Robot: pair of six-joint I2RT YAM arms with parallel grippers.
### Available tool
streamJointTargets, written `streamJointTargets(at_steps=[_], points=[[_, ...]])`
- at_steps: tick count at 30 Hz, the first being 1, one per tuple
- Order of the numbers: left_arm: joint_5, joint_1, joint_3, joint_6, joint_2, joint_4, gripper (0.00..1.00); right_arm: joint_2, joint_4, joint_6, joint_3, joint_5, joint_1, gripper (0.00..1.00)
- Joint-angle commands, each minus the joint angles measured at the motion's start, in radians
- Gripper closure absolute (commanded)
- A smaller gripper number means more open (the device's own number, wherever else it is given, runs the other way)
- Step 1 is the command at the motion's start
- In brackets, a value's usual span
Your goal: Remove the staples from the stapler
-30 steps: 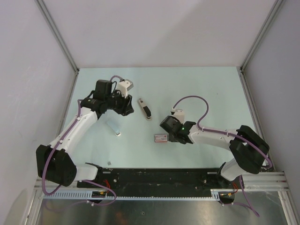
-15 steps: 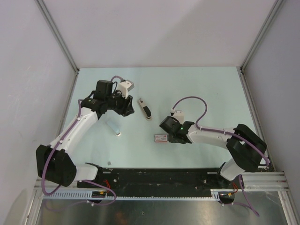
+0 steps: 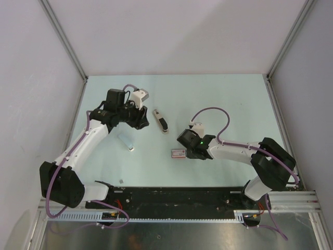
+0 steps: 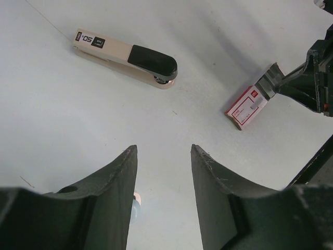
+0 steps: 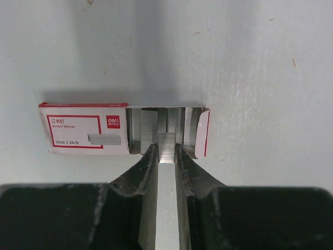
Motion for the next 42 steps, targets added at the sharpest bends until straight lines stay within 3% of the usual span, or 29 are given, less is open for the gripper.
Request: streamJointTargets(at_steps=[1, 13, 32, 38, 42], points=[[0.016, -0.007, 0.009, 0.068, -0.038, -0.003, 0.5, 0.013, 0.012, 0.016, 0.031, 0.009, -0.001, 0.98], [0.014, -0.009, 0.003, 0.072, -0.043, -0.003, 0.5, 0.019, 0.012, 0.018, 0.032, 0.003, 0.0, 0.94], [0.012, -0.02, 0.0, 0.072, -0.056, -0.004, 0.5, -0.009, 0.015, 0.007, 0.032, 0.006, 0.006, 0.64], [0.009, -0.026, -0.003, 0.074, -0.057, -0.004, 0.5, -0.042, 0.023, 0.005, 0.032, 0.014, 0.012, 0.64], [0.009, -0.031, -0.002, 0.074, -0.052, -0.004, 0.5, -0.095, 0.038, -0.006, 0.032, 0.016, 0.01, 0.69]])
